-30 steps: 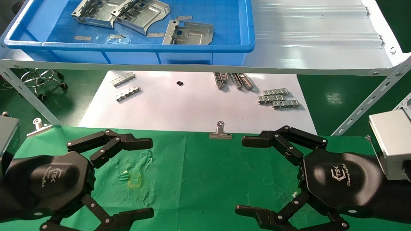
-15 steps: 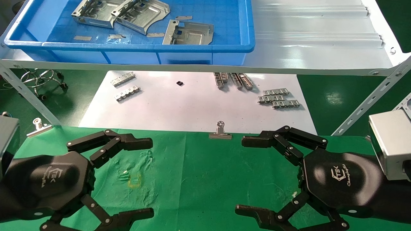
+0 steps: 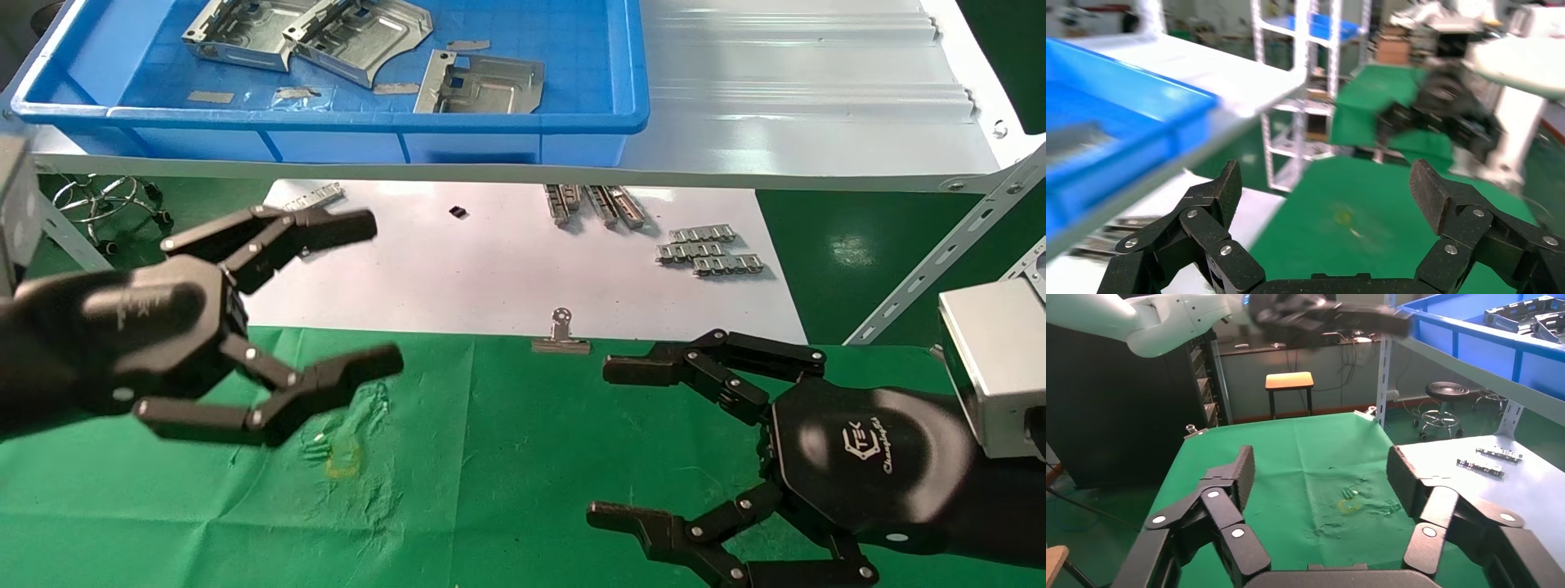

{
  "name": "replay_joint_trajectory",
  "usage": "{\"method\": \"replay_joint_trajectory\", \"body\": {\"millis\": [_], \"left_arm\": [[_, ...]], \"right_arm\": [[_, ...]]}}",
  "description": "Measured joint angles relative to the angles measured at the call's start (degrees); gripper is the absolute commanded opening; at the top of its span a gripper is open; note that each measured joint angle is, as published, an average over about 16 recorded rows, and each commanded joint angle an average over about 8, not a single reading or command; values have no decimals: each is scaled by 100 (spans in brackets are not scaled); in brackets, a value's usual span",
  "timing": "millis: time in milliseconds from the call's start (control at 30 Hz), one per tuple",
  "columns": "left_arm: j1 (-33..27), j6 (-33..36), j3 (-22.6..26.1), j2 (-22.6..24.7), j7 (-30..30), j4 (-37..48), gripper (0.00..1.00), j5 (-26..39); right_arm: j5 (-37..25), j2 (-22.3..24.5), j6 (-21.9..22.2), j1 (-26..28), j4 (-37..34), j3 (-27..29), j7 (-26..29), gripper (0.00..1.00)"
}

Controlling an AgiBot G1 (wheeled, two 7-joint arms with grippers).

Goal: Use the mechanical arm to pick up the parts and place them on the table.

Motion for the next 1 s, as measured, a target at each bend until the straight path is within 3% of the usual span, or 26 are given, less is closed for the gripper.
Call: {"method": "replay_joint_trajectory", "body": {"millis": [400,733,1000], "left_arm": [[-1634,-829,657,641,-1082,683,100,1148],[-3046,-950,1514,1129,-2302,1505,100,2489],[-3707,-996,1935,1586,-2684,2178,100,3182]], "right_arm": [[0,0,0,0,0,-1,0,0],[1,0,0,1,0,-1,-1,0],[1,0,0,1,0,-2,-1,0]]}}
